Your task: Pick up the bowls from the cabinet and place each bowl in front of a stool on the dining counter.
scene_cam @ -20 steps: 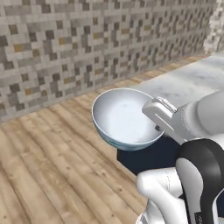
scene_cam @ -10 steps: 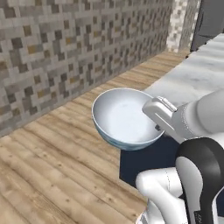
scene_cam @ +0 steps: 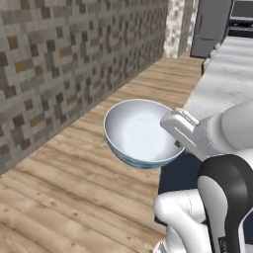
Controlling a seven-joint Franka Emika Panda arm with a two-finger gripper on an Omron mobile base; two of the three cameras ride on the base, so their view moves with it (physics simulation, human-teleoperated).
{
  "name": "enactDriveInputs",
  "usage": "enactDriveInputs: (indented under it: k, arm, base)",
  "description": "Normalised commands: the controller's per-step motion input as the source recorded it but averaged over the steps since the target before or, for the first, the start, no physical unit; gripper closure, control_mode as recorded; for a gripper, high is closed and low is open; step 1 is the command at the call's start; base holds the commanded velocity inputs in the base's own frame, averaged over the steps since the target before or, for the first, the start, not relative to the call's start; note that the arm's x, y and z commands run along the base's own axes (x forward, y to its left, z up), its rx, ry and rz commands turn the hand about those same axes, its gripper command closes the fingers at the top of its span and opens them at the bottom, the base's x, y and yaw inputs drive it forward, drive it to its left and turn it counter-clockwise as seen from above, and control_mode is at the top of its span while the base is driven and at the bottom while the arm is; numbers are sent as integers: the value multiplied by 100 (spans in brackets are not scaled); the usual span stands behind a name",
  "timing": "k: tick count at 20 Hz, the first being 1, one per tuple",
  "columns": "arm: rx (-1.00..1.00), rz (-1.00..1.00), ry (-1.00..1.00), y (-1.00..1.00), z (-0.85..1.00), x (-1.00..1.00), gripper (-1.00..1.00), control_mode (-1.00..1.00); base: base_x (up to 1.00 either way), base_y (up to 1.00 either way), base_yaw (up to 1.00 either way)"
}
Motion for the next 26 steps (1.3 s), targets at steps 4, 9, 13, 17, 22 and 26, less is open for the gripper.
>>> enactDriveInputs:
  k: [4,9,13,17,22,26]
  arm:
    - [0,0,0,0,0,0,100,100]
    - [0,0,0,0,0,0,100,100]
    - [0,0,0,0,0,0,100,100]
    - [0,0,0,0,0,0,100,100]
    - [0,0,0,0,0,0,100,100]
    - [0,0,0,0,0,0,100,100]
  base:
    - [100,100,-33]
    - [100,100,-33]
    - [100,100,-33]
    - [100,100,-37]
    - [100,100,-48]
    - [100,97,-59]
